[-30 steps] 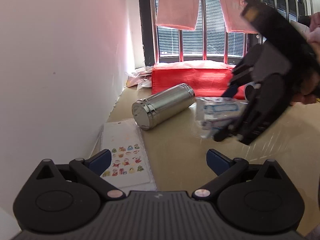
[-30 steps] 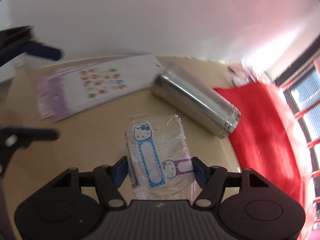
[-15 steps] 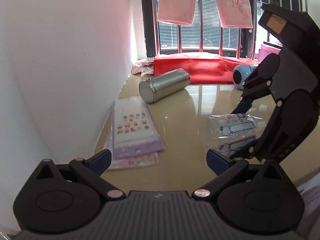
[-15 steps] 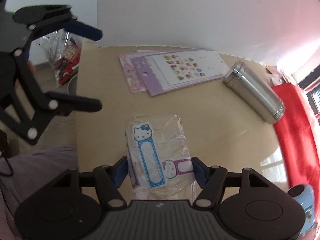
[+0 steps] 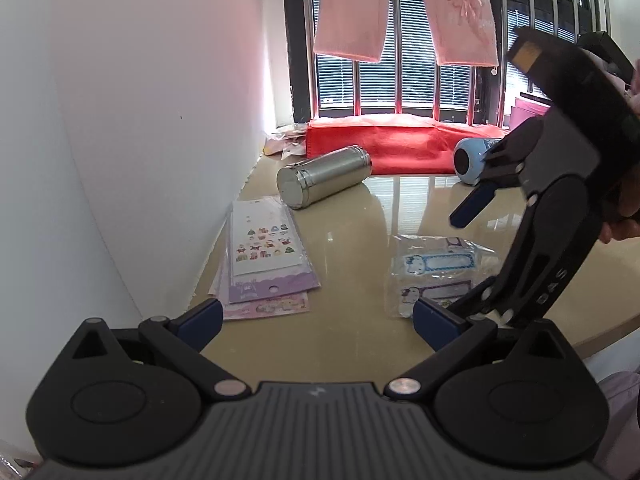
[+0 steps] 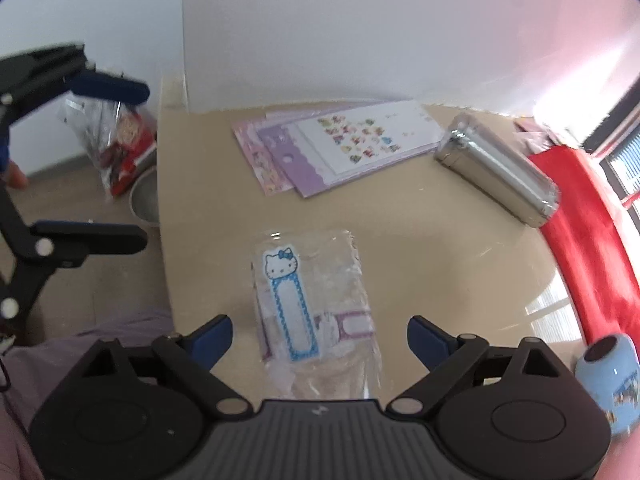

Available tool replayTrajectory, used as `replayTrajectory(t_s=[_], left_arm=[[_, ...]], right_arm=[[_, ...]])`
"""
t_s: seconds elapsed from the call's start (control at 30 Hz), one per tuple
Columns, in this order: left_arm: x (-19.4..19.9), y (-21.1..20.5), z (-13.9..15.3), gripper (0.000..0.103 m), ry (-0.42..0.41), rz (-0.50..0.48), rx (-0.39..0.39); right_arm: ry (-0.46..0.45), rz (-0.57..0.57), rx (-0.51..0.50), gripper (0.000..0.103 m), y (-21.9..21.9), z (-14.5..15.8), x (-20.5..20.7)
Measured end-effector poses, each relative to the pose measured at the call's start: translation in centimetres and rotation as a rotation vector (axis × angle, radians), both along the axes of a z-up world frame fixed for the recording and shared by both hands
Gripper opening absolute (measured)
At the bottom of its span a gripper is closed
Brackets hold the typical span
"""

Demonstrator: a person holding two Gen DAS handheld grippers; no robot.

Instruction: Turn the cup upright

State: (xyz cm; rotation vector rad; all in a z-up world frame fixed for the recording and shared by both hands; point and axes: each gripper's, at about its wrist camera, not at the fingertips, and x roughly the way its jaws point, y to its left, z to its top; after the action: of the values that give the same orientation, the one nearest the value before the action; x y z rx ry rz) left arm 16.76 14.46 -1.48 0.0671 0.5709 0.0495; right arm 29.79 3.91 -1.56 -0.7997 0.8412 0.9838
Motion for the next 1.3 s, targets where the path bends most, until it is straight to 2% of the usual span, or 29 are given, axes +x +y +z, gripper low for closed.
replayTrajectory(t_s=[0.1,0.27,0.4,0.5,0.57,0.67,0.77,0.93,1.1,1.3], left_arm=[[-0.3,-0.8,0.5,0.103,-0.001,-0.004,0.004],[-0.7,-2.8,1.1,0.103,-0.004,-0.012,0.010],[-0.7,-5.0,1.1,0.103,0.006,-0.019,0.006],[-0.4,-6.6,1.2,0.103,0.031,-0.013,-0.006],[-0.3,-7.6,1.4,0.103,0.043,-0.013,-0.012],[-0.1,-9.0,1.8,0.103,0.050,-0.010,-0.007],[1.0,-10.0,2.2,0.103,0.088,0.036,-0.033],[4.0,-10.5,3.2,0.103,0.191,0.143,-0.173],[6.8,-9.9,3.1,0.103,0.269,0.318,-0.307],[10.9,-9.2,1.5,0.103,0.383,0.504,-0.408]], right_arm=[[-0.025,-0.065,0.068,0.103,-2.4,1.3,-0.8],[-0.068,-0.298,0.289,0.103,-9.1,3.0,-2.8],[-0.103,-0.498,0.435,0.103,-14.6,2.1,-5.0],[-0.063,-0.602,0.513,0.103,-17.8,0.8,-5.5],[-0.051,-0.627,0.522,0.103,-19.0,0.3,-5.6],[-0.082,-0.642,0.516,0.103,-20.5,0.4,-5.8],[-0.107,-0.665,0.541,0.103,-21.8,0.3,-5.8],[-0.166,-0.702,0.518,0.103,-22.7,-0.1,-4.8],[-0.161,-0.707,0.542,0.103,-24.0,-0.7,-3.1],[-0.123,-0.717,0.561,0.103,-25.3,-2.0,-0.4]])
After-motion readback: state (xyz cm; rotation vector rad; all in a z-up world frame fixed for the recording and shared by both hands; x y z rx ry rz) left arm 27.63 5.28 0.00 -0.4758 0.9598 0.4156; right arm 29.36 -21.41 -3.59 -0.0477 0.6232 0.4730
